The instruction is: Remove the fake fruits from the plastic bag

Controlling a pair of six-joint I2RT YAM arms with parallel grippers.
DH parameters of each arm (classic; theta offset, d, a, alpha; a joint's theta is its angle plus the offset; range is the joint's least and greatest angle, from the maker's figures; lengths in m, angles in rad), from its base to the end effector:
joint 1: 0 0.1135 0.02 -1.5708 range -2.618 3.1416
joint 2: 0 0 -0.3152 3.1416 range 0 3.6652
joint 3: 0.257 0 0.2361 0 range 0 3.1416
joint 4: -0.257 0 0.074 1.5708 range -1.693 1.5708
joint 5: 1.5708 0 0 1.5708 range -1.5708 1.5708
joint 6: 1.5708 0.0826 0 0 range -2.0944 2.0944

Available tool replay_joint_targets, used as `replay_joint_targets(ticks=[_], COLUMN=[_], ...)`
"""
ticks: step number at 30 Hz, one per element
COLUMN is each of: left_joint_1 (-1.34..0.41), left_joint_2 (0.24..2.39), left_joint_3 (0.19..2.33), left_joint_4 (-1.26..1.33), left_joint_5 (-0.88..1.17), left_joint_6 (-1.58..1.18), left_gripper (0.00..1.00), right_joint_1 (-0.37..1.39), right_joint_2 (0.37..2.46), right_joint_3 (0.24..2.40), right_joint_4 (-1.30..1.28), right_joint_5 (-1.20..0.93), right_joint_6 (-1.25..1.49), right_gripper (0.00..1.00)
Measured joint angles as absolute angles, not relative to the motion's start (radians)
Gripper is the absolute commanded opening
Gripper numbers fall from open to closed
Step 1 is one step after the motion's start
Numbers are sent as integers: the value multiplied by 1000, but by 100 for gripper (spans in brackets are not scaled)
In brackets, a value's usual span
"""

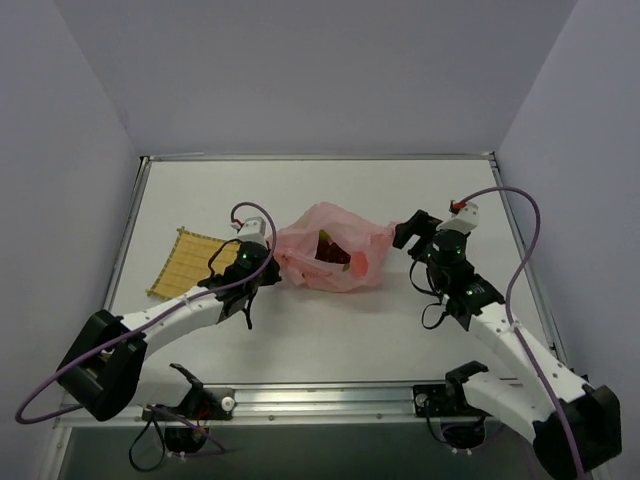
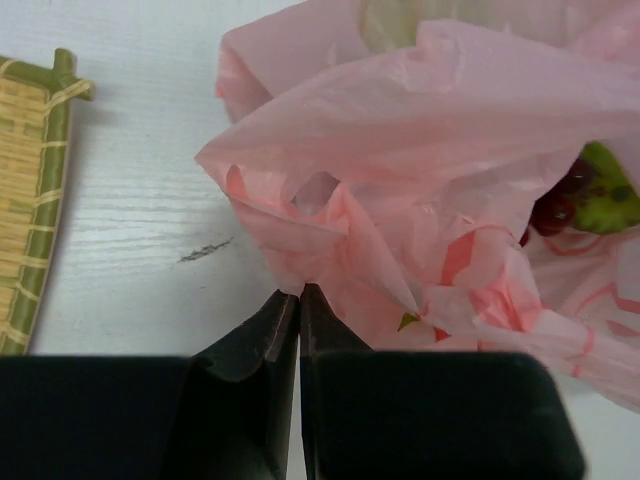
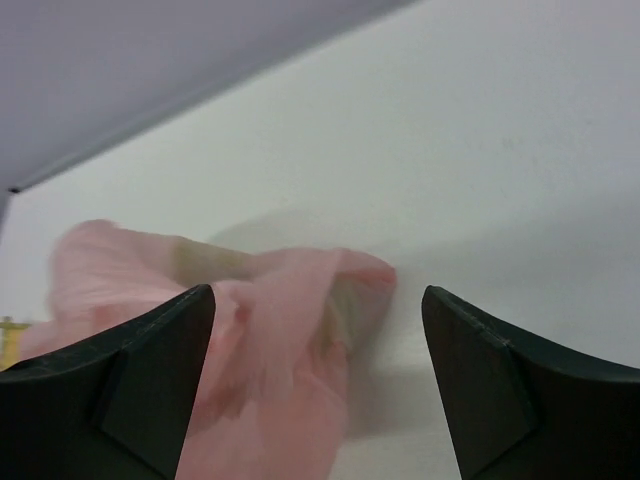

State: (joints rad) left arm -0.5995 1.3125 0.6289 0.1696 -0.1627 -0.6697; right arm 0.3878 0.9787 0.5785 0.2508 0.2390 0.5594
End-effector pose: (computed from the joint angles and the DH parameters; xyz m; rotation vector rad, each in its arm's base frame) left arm 0.2468 -0.1525 0.2441 -0.1762 2.1270 -0.5979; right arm 0.2206 0.0690 0.3184 0.3268 1.7102 0.4949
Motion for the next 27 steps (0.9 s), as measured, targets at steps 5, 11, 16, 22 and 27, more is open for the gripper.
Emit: replay_joint_targets(ticks=[5,11,16,22,27], left_joint_1=[-632,-674,-681,-681,-682], left_joint_2=[1270,1276,1275,1274,1267], left_joint_3=[629,628,608,595,580], left_joint_4=[195,196,201,201,203], left_joint_5=[-173,-189,-205,-221,-234], left_joint_6=[-685,-693,-697,-697,-697], left_gripper=[2,2,2,2,2], right_joint_1=[516,703,822,957,945], right_joint_2=[816,805,892,1068,1233], right_joint_3=[715,855,970,1050,1007], right_joint_4=[144,4,-80,-89,-91], right_joint_5=[258,295,281,181,282], right_joint_6=[537,496,430,387,356], right_gripper=[84,81,46,61,87])
